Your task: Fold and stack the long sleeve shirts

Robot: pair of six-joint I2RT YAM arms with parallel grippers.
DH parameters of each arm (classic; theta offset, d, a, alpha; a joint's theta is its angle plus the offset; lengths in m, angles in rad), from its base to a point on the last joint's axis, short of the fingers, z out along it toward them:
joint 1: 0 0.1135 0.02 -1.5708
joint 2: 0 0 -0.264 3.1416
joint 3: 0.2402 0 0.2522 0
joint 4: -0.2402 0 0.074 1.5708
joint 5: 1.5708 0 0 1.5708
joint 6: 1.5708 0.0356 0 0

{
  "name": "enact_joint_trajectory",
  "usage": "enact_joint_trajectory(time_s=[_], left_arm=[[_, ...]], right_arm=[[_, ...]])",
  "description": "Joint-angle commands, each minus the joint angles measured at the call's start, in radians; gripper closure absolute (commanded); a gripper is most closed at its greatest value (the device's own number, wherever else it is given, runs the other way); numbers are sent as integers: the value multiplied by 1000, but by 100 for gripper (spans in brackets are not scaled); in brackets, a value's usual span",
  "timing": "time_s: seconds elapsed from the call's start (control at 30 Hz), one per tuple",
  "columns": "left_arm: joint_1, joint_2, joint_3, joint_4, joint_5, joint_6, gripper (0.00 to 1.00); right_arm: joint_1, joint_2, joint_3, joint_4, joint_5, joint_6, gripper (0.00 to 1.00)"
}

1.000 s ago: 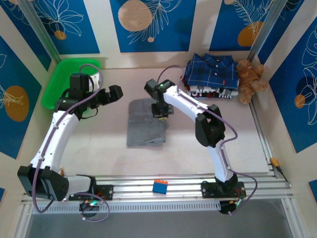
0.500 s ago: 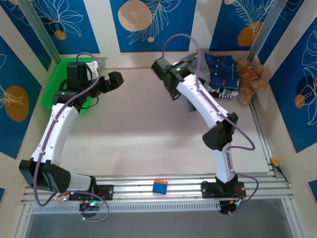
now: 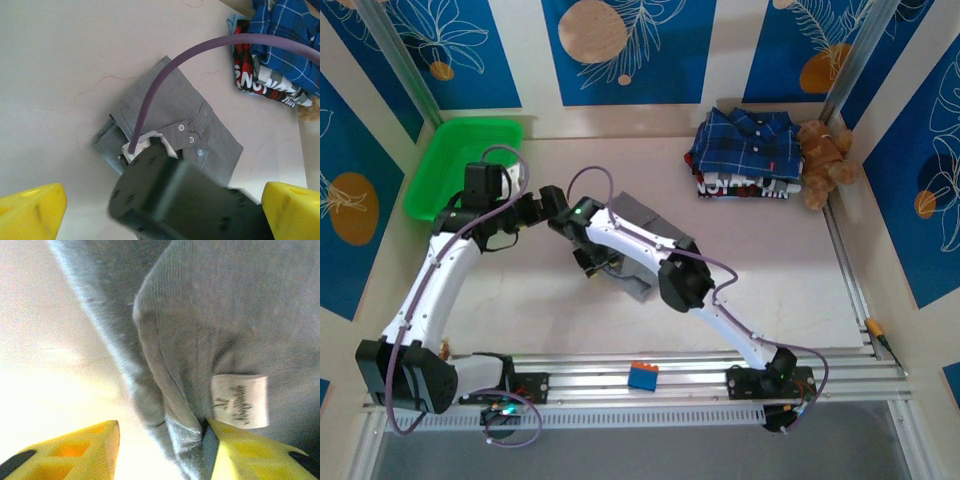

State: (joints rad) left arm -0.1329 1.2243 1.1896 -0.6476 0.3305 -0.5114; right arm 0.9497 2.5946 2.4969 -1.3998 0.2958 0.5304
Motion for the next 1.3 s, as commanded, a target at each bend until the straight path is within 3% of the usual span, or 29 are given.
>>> enact_joint_trajectory(time_s=[0.0, 0.17, 0.33, 0.4, 0.43, 0.57, 0.67, 0.73, 0.87, 1.13, 1.27], left_arm=[[16, -51, -1, -53, -71, -31, 0], [23, -97, -31, -78, -127, -146, 0], [-4, -90, -181, 18, -73, -222, 1], [-63, -23, -214, 37, -69, -210, 10], [-93, 17, -218, 41, -60, -210, 14], [-200, 185, -226, 111, -74, -235, 32], [-222, 296, -214, 152, -91, -250, 55], [-226, 365, -198, 174, -99, -252, 60], [-226, 496, -129, 210, -112, -225, 71], [-219, 762, 161, 153, -141, -83, 76], [-207, 906, 368, 126, -94, 36, 76]], right_arm=[[-51, -176, -165, 199, -384, 100, 45], [-91, -400, -385, 340, -553, 182, 38], [-160, -590, -514, 323, -535, 177, 37], [-216, -643, -580, 296, -447, 156, 39], [-253, -652, -608, 281, -413, 145, 42], [-374, -651, -767, 320, -280, 90, 77], [-443, -616, -888, 440, -328, 103, 87], [-464, -594, -933, 486, -349, 120, 88], [-461, -576, -1001, 534, -360, 163, 91], [-376, -623, -1162, 621, -463, 337, 93], [-276, -597, -1181, 760, -571, 532, 94]])
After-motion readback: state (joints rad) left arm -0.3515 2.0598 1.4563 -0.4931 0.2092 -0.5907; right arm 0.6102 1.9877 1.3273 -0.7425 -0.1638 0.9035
